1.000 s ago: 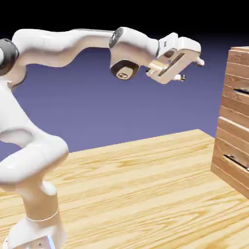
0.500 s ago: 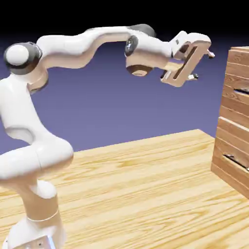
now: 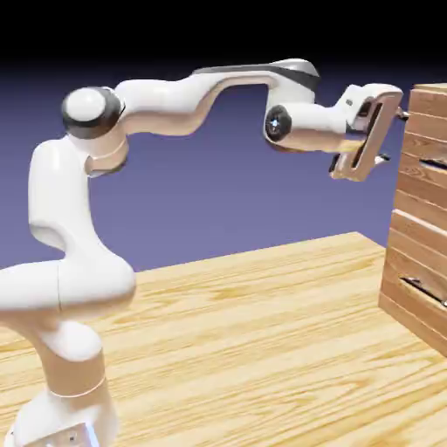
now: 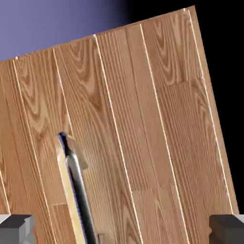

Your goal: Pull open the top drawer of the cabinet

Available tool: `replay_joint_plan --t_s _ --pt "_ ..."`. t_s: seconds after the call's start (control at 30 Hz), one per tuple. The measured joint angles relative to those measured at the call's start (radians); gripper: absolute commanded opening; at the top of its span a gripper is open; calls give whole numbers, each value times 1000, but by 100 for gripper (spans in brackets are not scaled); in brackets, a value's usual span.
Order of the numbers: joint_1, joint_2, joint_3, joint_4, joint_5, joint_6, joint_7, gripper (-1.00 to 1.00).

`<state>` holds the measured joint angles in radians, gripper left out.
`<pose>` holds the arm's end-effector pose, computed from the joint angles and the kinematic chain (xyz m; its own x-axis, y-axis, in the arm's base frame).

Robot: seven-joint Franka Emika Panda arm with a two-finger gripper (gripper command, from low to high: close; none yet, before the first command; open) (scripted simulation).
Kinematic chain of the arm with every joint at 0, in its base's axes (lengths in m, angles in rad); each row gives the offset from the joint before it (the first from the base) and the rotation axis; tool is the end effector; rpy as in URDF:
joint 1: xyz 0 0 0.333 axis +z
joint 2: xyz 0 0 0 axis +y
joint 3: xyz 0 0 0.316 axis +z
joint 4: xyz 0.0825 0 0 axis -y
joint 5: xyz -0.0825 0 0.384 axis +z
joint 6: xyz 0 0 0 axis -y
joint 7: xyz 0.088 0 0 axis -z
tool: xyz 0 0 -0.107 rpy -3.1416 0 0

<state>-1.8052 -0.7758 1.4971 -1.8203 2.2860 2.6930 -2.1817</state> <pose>0.6090 -0.0182 0.5576 0.1216 0.5758 0.8085 0.0742 -0.8175 0.5711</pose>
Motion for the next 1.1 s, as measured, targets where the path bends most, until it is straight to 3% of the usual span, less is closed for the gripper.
replay_joint_plan --t_s 0.47,0.73,0.77,0.83,1.1 --pt "-365 -41 301 199 460 -69 -588 0" --pt "-546 -156 390 452 428 4 -469 0" --pt "-550 -159 392 458 428 6 -466 -100" --pt "-550 -159 392 458 428 6 -466 -100" --pt "-338 -39 278 169 460 -80 -587 -100"
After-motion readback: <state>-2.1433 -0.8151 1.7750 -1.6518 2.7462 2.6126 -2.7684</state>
